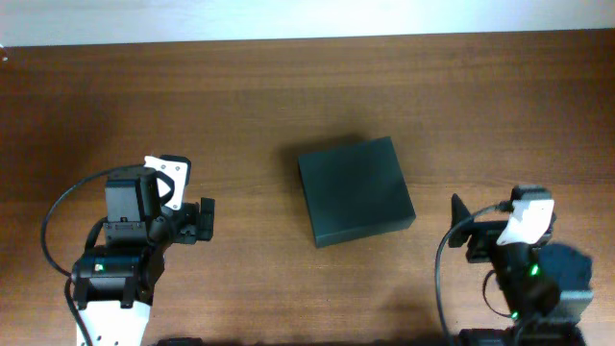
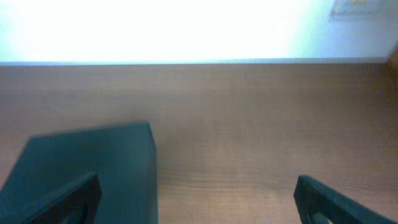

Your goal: Pack container

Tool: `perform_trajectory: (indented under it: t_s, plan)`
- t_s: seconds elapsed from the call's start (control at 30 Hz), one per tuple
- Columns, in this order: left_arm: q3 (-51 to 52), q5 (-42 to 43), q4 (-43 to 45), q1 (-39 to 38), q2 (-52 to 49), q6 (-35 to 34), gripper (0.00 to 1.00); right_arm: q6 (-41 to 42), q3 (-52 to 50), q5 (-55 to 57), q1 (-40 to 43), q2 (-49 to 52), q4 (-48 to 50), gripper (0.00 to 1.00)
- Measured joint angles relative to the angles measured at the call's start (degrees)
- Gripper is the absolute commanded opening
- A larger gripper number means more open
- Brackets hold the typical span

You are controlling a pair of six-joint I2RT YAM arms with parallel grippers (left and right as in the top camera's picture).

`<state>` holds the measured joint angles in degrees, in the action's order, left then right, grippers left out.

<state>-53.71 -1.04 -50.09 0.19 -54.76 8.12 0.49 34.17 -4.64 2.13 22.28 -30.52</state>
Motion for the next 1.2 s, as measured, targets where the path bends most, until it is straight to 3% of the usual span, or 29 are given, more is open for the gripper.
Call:
perform_trajectory:
  t_s: [0.17,0.4,0.63,1.2]
  plan:
    - [0.0,0.0,0.0,0.0,0.0,0.0,0.99,0.0,-15.3,0.0,-1.3,-11.0,18.4,0.99]
    - [0.0,0.0,0.0,0.0,0.0,0.0,0.99,0.0,-29.5,1.5,-1.4,-14.8,33.2,0.99]
    - [0.0,0.0,0.0,0.0,0.0,0.0,0.99,0.0,-33.6,3.6,-1.4,-21.3,29.4,0.99]
    - [0.0,0.0,0.0,0.0,0.0,0.0,0.99,0.0,-33.6,4.4,-1.5,-21.5,26.3,0.99]
